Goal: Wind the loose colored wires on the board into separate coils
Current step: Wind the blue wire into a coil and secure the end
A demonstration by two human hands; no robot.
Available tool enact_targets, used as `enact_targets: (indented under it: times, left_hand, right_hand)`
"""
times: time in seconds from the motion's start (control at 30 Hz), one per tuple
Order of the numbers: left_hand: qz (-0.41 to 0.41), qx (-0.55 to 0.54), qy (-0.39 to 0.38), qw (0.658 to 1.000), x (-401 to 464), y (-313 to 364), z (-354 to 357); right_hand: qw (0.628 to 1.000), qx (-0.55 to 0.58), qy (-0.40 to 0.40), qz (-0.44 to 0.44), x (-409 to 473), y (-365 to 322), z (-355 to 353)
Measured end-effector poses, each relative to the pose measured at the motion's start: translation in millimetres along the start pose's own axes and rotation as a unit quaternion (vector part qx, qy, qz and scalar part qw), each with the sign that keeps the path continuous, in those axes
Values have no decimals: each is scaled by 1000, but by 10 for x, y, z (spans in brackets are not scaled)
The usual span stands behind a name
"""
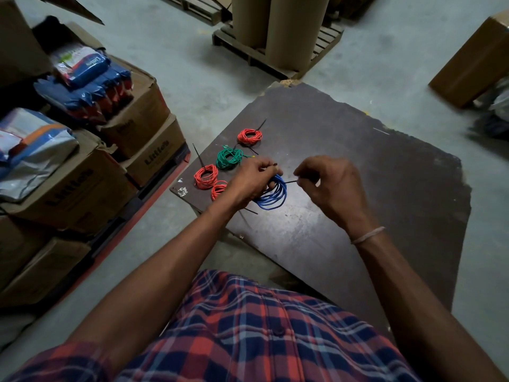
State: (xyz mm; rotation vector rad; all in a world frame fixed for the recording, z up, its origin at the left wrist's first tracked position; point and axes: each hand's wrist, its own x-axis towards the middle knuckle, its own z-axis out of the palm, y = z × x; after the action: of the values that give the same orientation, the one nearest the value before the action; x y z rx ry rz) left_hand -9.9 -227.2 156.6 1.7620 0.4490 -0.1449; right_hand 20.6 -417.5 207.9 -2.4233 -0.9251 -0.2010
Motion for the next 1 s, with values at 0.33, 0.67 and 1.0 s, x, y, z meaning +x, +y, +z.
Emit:
enact_targets:
  times: [0.33, 0.67, 1.0]
  left_hand:
    - [57, 76, -1, 995, -65, 3, 95]
    - [24, -45, 109, 993, -159, -220, 145]
    - [-7, -85, 98, 992, -272, -337, 93]
  right_hand:
    - [699, 640, 43, 318, 51, 76, 195]
    - [803, 479, 127, 331, -187, -86, 478]
    - [902, 298, 115, 291, -331, -182, 684]
